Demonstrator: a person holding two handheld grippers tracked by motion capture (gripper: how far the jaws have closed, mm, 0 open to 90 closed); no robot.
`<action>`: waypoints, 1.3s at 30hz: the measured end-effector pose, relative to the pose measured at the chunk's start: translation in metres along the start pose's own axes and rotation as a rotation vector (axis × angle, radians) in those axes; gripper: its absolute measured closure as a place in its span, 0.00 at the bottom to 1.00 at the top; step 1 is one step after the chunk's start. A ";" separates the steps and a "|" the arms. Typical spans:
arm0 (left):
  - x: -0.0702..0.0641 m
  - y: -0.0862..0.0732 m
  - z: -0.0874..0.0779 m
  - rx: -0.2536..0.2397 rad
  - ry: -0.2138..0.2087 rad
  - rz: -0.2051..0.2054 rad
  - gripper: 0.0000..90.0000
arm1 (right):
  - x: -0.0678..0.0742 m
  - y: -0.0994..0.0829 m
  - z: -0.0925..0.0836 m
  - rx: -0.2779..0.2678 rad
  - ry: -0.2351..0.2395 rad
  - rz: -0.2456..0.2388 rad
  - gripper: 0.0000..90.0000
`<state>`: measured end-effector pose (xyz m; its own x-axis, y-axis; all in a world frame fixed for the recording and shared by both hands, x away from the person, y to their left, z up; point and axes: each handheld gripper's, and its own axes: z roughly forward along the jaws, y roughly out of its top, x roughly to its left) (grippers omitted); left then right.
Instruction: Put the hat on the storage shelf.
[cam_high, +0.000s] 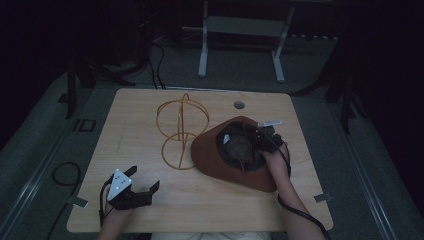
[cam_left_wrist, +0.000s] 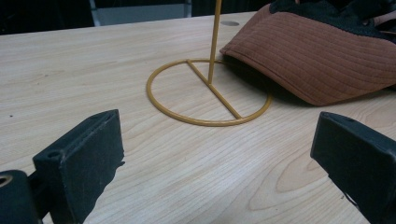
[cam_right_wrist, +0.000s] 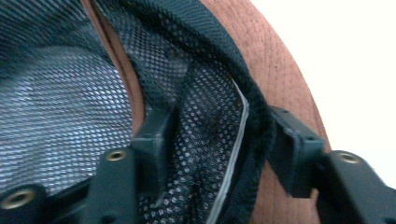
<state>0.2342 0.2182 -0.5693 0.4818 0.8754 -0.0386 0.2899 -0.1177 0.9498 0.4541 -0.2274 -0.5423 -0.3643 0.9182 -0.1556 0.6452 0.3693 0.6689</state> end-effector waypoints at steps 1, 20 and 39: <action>0.000 0.000 0.000 0.001 -0.001 0.000 0.03 | 0.001 0.000 0.000 0.002 -0.017 -0.009 0.55; 0.002 0.001 -0.002 -0.010 0.023 -0.017 0.06 | -0.010 0.001 -0.036 -0.198 -0.082 0.084 0.93; 0.004 0.008 -0.006 -0.006 0.023 -0.004 0.06 | -0.022 0.015 -0.107 -0.402 -0.069 0.100 0.93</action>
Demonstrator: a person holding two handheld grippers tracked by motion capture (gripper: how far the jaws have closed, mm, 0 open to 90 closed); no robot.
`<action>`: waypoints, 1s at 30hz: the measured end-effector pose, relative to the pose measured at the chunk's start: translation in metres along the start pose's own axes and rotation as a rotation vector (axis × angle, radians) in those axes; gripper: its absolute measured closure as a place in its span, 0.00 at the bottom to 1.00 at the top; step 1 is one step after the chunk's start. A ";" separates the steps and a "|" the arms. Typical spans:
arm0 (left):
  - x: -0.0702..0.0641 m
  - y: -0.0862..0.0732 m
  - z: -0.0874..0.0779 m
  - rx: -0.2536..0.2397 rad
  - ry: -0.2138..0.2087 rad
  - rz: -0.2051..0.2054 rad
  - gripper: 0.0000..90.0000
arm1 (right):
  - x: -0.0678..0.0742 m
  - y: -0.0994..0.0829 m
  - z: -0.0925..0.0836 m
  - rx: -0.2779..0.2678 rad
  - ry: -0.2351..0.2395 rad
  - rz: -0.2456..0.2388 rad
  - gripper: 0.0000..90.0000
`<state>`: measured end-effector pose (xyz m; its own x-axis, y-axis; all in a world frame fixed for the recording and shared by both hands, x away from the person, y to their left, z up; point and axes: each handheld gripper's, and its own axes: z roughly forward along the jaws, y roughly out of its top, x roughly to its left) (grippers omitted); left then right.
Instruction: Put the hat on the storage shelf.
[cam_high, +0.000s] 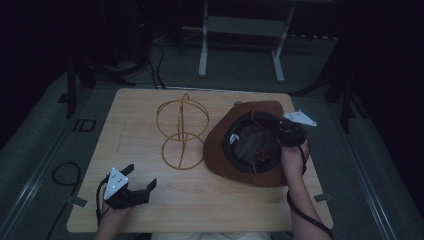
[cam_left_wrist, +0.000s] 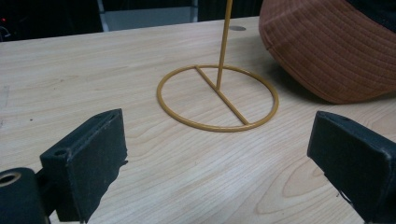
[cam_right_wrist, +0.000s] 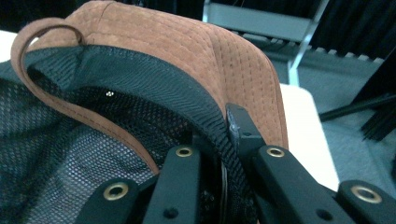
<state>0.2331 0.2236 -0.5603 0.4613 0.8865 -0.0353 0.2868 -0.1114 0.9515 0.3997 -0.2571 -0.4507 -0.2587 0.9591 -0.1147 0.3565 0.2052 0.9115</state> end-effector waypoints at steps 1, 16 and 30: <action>0.000 0.000 0.000 0.000 0.000 0.000 0.06 | 0.000 0.000 0.000 0.000 0.000 0.000 0.93; -0.012 0.061 -0.007 -0.033 -0.052 0.031 0.06 | -0.015 0.028 -0.044 -0.153 -0.015 0.016 0.93; -0.027 0.137 0.009 -0.099 -0.071 0.075 0.07 | -0.023 0.032 -0.056 -0.161 -0.003 0.023 0.93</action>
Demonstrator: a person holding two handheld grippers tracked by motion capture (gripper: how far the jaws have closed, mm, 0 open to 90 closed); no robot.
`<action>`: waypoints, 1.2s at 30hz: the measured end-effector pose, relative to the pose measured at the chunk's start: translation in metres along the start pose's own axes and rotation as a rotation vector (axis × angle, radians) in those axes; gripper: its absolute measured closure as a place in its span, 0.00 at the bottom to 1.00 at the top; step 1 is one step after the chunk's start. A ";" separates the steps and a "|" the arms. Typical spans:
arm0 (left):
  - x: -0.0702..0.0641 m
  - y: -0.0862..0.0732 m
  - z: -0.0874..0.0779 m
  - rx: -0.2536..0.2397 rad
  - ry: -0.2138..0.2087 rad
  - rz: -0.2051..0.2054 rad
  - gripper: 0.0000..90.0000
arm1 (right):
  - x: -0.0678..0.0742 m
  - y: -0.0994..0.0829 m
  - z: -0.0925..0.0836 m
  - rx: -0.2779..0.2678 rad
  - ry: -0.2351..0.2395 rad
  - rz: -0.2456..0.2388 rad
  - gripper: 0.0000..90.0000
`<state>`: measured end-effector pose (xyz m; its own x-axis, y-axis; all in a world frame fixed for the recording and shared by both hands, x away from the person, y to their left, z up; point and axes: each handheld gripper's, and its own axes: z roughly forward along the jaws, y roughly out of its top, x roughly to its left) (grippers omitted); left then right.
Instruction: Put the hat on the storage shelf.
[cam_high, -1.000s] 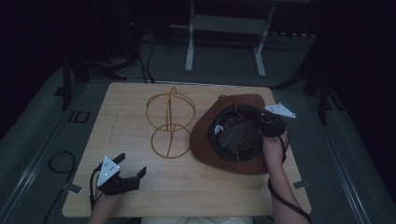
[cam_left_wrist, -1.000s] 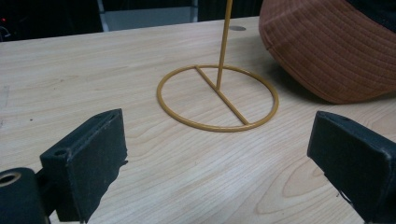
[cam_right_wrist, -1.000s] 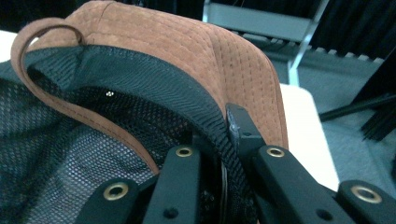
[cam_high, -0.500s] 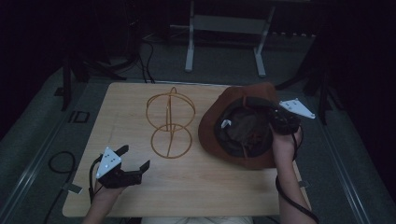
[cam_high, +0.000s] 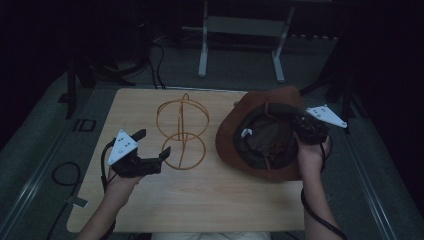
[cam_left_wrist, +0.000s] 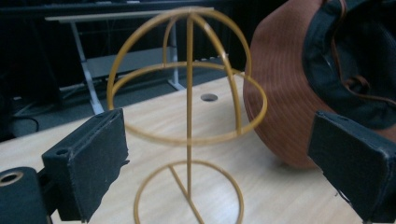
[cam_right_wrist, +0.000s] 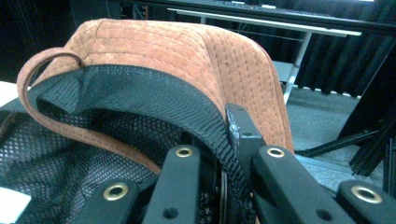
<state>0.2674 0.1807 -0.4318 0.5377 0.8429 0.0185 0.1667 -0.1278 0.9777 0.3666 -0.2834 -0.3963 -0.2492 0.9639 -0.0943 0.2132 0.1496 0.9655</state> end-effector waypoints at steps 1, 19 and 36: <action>-0.001 0.004 0.003 -0.001 -0.005 0.002 0.07 | -0.001 -0.001 0.000 -0.002 0.006 0.006 0.93; -0.034 0.049 0.070 0.039 -0.059 0.078 0.06 | -0.001 -0.001 -0.013 -0.016 0.041 0.014 0.93; -0.078 0.079 0.108 0.029 -0.156 0.156 0.08 | 0.005 0.002 -0.019 -0.022 0.074 0.007 0.93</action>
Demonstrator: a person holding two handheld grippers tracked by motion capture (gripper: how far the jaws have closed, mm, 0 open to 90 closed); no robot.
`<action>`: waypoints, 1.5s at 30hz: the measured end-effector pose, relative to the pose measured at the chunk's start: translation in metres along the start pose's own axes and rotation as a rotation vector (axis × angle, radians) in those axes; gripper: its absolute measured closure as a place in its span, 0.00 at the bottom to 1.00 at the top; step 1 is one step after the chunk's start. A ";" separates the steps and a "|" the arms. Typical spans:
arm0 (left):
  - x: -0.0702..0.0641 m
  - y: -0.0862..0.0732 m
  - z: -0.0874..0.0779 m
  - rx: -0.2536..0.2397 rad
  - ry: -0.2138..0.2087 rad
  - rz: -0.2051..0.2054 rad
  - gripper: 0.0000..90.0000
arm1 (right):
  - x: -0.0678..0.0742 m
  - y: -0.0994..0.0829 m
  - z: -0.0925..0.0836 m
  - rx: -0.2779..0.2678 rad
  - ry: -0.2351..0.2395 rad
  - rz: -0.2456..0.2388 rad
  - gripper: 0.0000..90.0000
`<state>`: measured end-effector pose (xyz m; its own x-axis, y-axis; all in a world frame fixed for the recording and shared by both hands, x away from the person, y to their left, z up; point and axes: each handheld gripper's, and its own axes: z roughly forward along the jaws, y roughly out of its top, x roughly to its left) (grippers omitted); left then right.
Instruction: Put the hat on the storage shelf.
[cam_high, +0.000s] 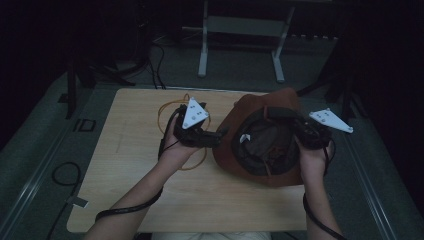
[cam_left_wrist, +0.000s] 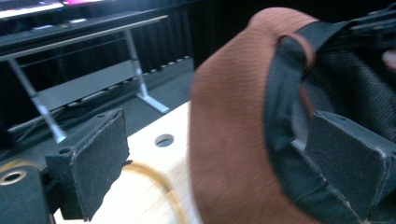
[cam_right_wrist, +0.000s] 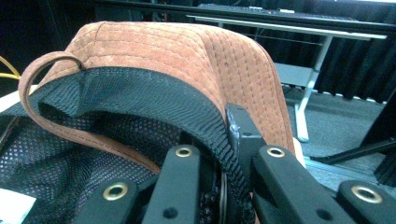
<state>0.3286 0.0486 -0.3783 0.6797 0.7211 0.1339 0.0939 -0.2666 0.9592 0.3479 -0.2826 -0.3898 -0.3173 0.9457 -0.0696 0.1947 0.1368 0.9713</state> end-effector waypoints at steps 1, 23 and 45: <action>0.000 0.000 0.000 0.000 0.000 0.000 0.08 | 0.000 0.000 0.000 0.000 0.000 0.000 0.93; -0.043 0.001 0.080 0.097 0.035 0.056 0.20 | 0.008 0.009 -0.014 -0.037 0.056 0.005 0.92; -0.048 0.005 0.088 0.062 0.176 0.089 0.95 | 0.020 -0.011 -0.033 -0.023 0.107 0.024 0.86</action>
<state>0.3598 -0.0436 -0.4017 0.5503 0.7922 0.2639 0.0872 -0.3688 0.9254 0.3087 -0.2752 -0.3943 -0.4099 0.9118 -0.0226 0.1826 0.1063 0.9774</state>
